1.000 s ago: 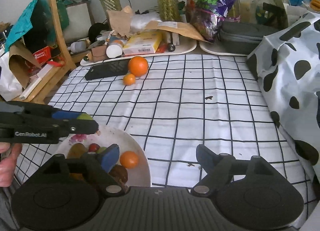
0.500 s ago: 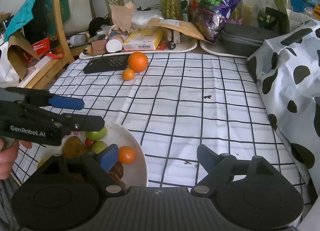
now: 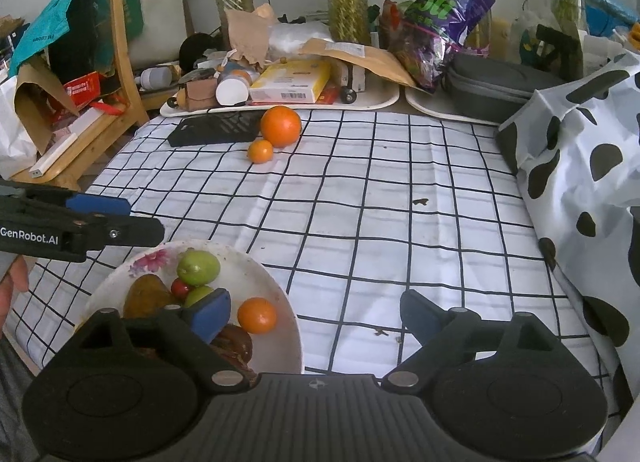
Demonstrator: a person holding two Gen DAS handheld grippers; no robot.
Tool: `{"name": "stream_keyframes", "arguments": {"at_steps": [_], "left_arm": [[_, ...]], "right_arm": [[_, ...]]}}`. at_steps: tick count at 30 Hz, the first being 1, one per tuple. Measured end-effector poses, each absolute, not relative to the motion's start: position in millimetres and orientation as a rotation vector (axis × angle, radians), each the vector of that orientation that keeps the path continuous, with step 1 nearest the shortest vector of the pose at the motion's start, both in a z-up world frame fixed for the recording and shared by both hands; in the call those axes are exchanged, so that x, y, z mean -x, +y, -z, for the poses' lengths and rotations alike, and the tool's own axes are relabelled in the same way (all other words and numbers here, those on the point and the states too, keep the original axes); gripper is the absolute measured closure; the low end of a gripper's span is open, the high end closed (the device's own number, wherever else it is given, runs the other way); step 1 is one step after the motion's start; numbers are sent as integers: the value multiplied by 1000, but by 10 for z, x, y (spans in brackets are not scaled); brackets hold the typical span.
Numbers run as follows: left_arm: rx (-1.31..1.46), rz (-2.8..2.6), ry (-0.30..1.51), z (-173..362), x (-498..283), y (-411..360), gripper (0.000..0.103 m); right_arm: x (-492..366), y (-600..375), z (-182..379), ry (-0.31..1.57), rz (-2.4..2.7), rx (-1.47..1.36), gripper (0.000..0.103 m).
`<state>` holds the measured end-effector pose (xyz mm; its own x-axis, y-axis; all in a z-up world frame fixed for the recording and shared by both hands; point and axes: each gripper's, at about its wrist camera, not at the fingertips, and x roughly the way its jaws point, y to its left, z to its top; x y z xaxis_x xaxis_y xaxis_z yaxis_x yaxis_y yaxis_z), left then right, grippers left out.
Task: Organize fruits
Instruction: 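Carry the tomato and lime onto the white plate and open both tools, then move both open tools toward the large orange and the small tomato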
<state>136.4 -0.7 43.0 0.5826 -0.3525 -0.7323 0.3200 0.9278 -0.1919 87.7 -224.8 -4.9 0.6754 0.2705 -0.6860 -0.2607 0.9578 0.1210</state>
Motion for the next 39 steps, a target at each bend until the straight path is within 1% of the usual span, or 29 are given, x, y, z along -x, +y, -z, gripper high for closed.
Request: {"name": "stream_keyframes", "arguments": {"at_steps": [5,23,34,39], "left_arm": [[17,381,877,-395,-1287,51,31],[-52,376,882,-347,-1189,107,31],[-141,388,851,-360,-1181,-20,31],[-150,378,814,-397,-1199,-43,31]], "right_arm": [[-844,-2169,33,767,-317,0,8],[-863,-1981,56,766,-323,54,7],[-875,-1955,71,761,-325,74,6],[-887,-1950,50,728,-324,84,6]]}}
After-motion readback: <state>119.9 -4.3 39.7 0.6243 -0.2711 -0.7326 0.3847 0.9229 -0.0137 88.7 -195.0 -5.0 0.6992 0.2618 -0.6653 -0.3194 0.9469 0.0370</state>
